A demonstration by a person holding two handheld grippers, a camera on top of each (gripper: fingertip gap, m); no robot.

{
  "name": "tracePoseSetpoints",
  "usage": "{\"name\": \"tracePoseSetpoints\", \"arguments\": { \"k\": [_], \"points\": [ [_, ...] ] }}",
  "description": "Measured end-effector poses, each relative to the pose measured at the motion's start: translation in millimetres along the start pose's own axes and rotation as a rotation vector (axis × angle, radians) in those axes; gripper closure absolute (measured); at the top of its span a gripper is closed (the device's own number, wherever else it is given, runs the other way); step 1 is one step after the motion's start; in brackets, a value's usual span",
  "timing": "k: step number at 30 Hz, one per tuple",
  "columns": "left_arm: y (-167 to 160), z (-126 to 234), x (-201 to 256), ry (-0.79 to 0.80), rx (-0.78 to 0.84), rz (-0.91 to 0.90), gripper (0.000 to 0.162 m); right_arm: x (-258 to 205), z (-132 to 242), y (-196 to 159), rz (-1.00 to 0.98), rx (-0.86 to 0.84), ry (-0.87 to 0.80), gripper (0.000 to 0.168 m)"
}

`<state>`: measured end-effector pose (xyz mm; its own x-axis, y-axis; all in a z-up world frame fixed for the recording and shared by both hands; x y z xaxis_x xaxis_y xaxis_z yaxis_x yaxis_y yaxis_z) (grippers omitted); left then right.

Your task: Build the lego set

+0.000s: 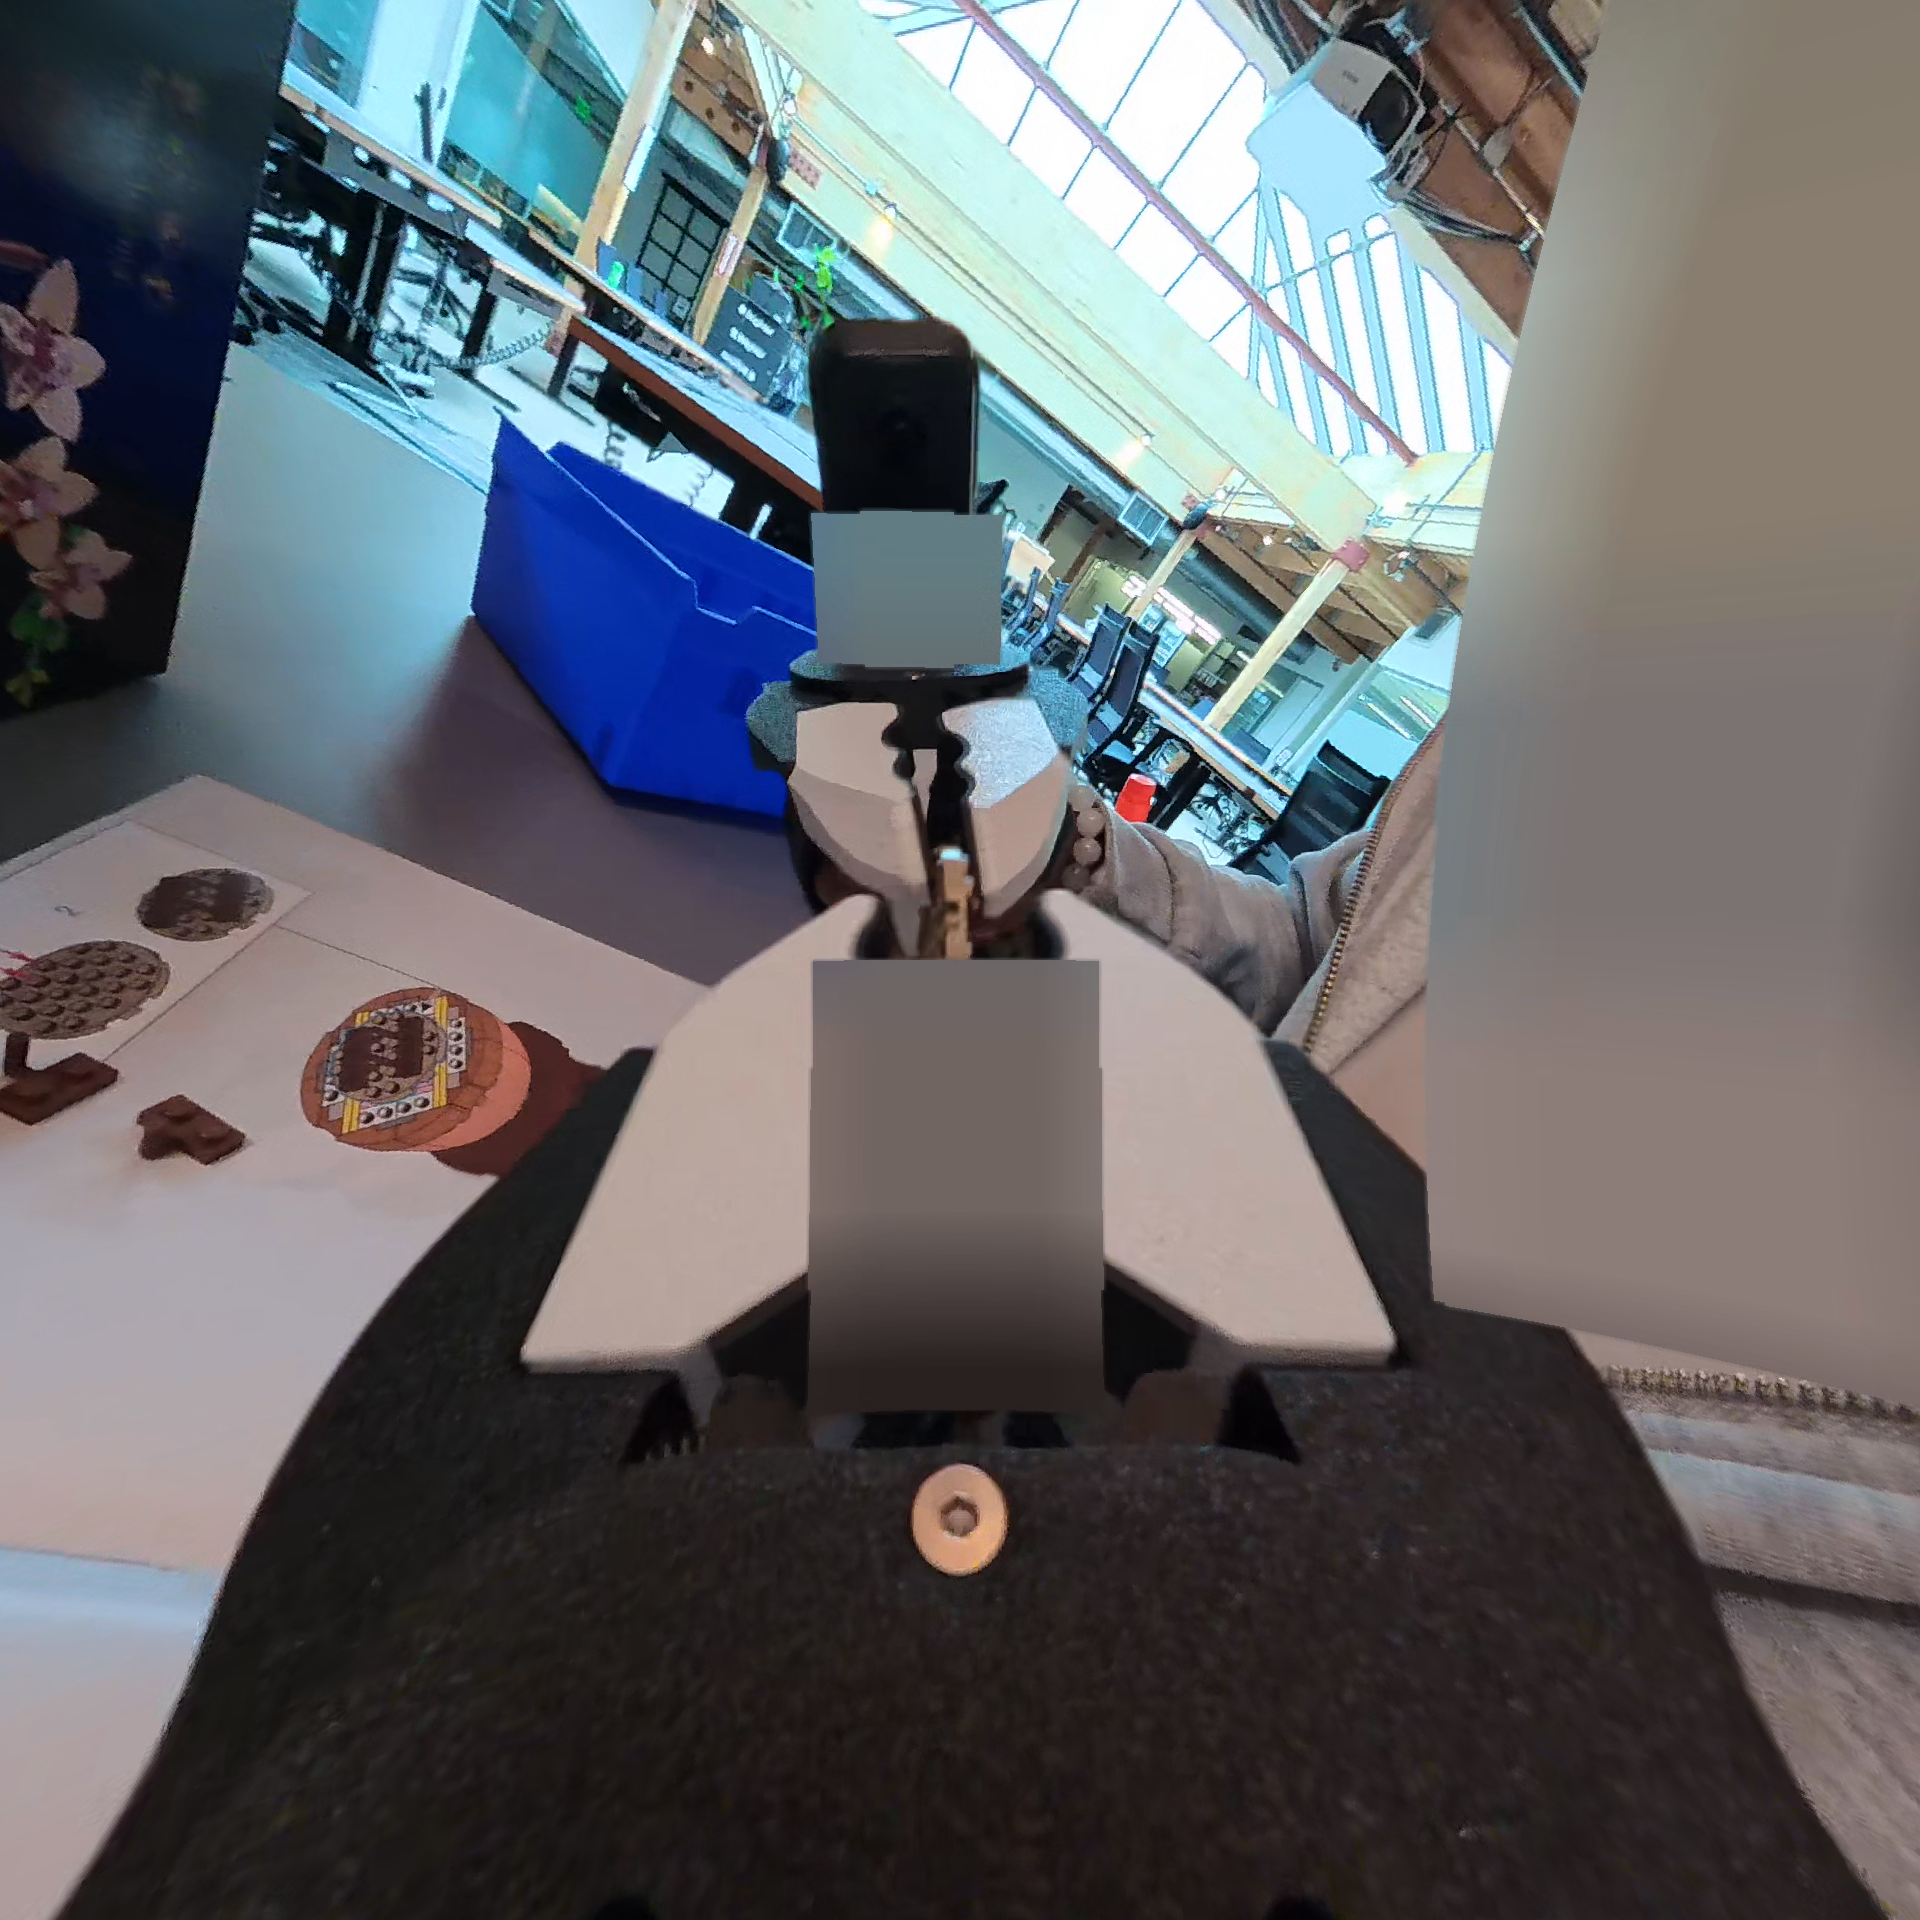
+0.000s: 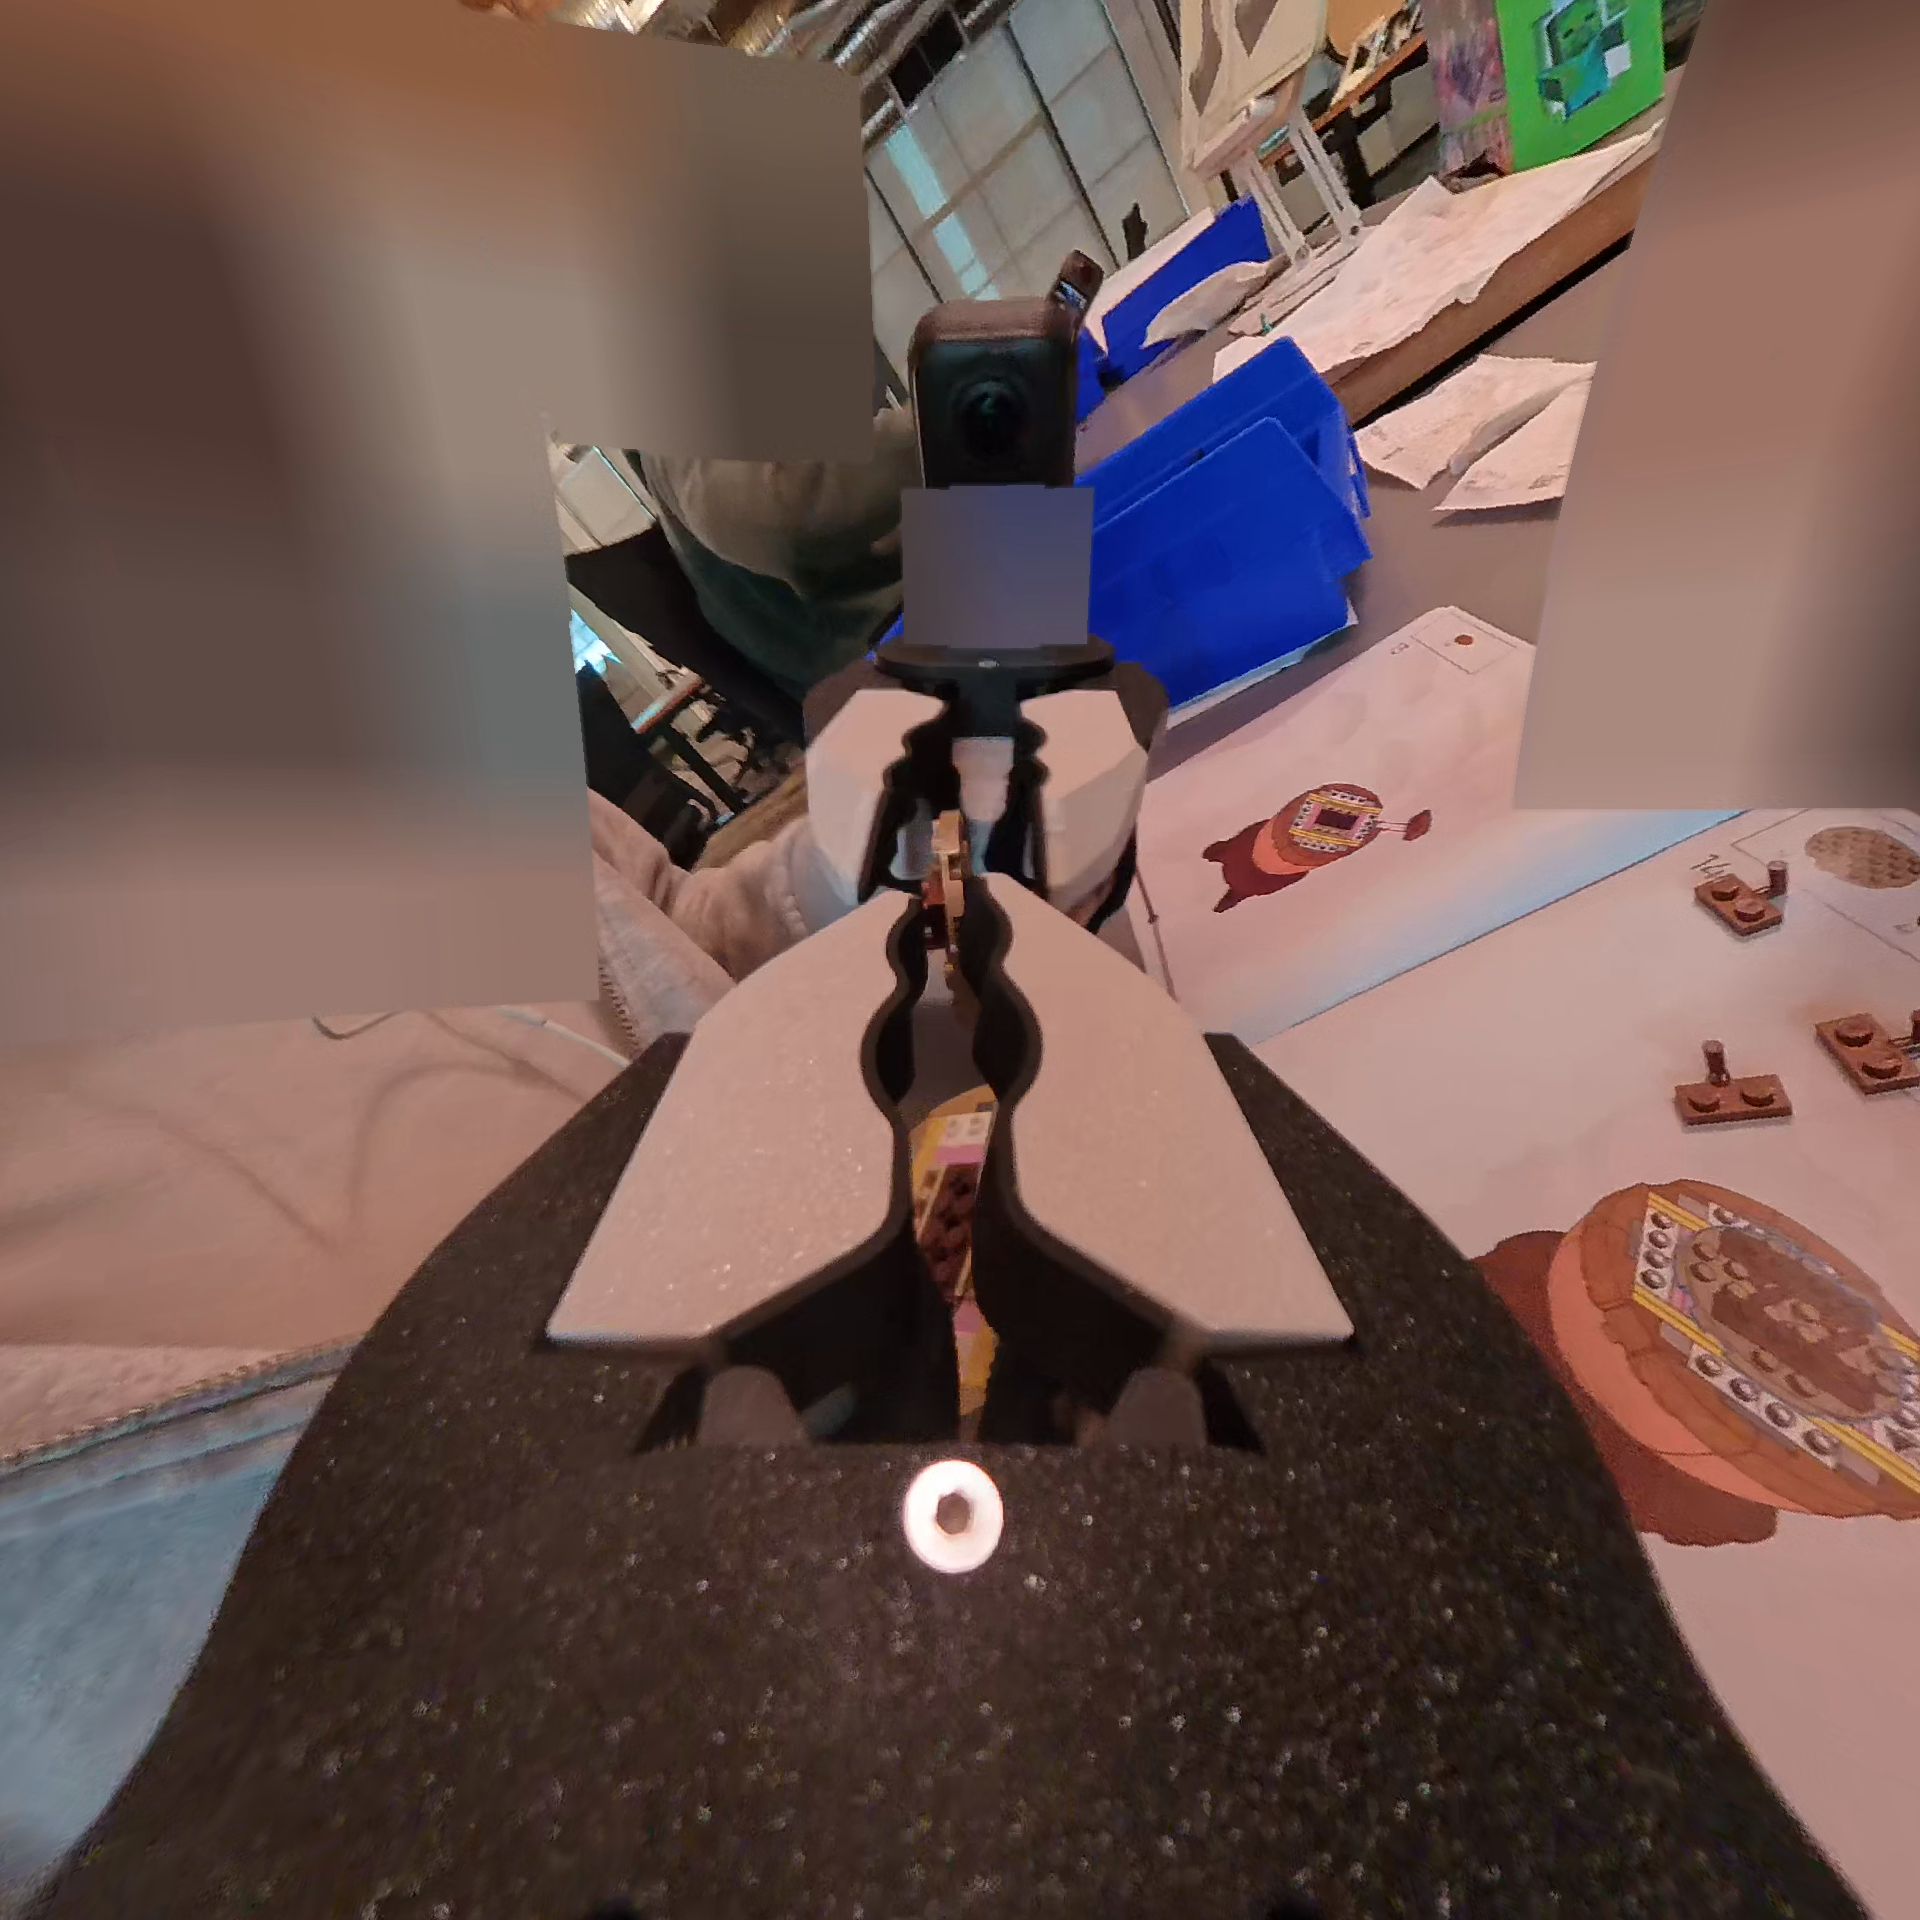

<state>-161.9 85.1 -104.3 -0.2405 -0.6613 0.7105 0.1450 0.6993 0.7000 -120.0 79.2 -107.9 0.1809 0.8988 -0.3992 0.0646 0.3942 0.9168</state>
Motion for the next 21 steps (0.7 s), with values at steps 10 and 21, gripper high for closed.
{"name": "tracePoseSetpoints", "arguments": {
  "k": [10,21],
  "points": [
    [-0.2,0.2,-4.7,0.052,-0.009,-0.058,0.158,4.0,6.7,13.6,0.02,-0.043,-0.025,0.161],
    [37.3,18.8,-18.6,-0.091,0.427,0.328,0.158,17.9,7.5,37.7,0.023,0.214,-0.145,0.141]
  ]
}}
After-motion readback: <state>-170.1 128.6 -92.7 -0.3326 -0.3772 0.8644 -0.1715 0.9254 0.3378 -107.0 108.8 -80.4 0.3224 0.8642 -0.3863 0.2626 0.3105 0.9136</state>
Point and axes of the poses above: each gripper's, where its closed fingertips meet, z back along the fingers, y out of its top, x = y × z across the jaws, the point moved 2 cm from there along z, back along the fingers, and after that the axes turned 12 degrees about z, right-handed, at the moved point
